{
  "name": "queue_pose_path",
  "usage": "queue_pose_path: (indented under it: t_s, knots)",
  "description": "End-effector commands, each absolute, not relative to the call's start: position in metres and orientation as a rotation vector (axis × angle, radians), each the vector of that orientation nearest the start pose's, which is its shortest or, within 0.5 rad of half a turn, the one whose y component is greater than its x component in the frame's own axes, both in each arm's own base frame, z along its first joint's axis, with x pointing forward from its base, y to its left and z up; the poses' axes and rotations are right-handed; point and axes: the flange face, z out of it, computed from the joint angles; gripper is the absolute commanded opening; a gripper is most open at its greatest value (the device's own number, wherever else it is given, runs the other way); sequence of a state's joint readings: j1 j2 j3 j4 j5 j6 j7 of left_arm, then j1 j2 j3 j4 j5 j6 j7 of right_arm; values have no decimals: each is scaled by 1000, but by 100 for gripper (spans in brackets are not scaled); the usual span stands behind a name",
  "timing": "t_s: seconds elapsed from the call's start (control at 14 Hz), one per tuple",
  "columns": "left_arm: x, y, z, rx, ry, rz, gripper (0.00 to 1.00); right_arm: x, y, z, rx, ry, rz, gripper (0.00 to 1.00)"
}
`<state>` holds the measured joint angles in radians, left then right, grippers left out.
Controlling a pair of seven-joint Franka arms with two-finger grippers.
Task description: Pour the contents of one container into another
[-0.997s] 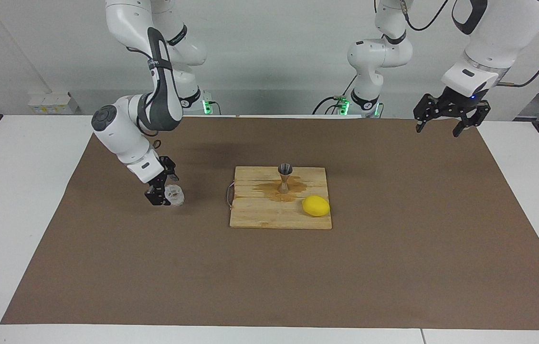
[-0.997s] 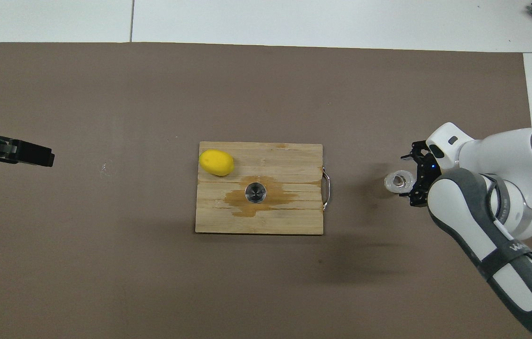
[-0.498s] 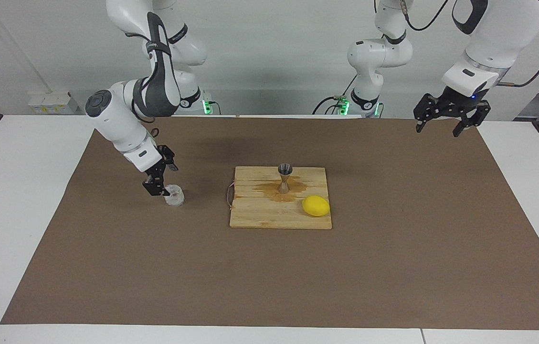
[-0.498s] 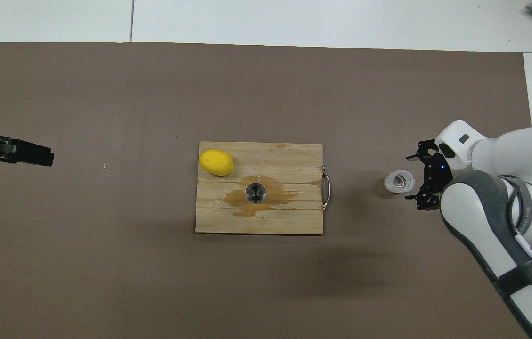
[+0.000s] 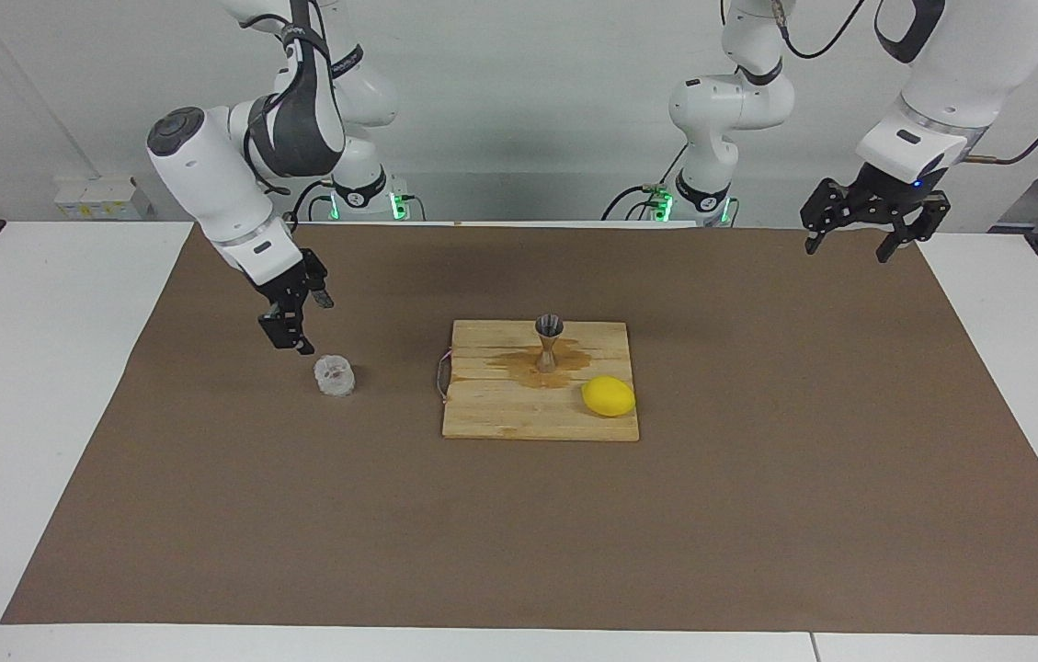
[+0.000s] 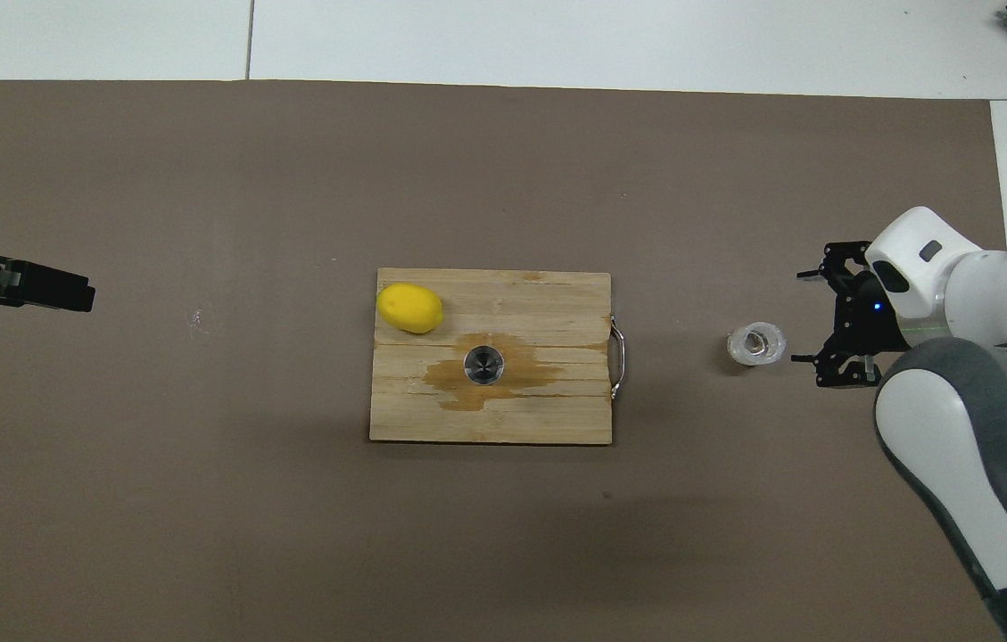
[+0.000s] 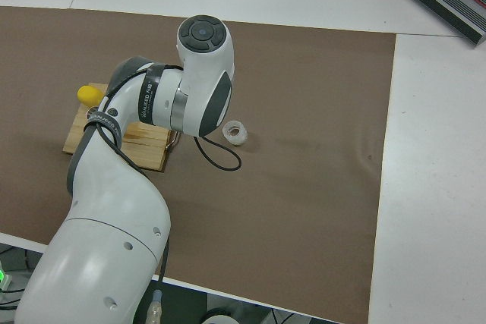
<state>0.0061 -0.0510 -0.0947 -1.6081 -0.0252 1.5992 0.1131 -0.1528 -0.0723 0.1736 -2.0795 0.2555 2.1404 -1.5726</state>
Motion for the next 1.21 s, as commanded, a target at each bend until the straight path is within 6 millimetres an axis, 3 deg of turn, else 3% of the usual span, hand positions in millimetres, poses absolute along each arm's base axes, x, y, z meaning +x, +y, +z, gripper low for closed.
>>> queue_pose_path:
  t_s: [0.0,0.28,0.64,0.85,1.0,1.14]
  knots:
    - [541,-48,642,-3156,323,-98,100,555,16,494,-2317,-2043,-396,100]
    - [542,-49,640,-3156,325,-98,100,559,14,510,-2390,-2060,-350,100]
    - [542,-48,639,-3155,325,-96,100,558,16,537,-2590,-1758,-297,100]
    - [542,-49,639,-3155,327,-96,100,558,19,563,-2844,-1331,-255,100]
    - [542,-49,639,-3155,325,-96,100,556,23,572,-2942,-1076,-242,100]
    - [542,-48,639,-3155,322,-93,100,557,24,595,-3021,-742,-224,100]
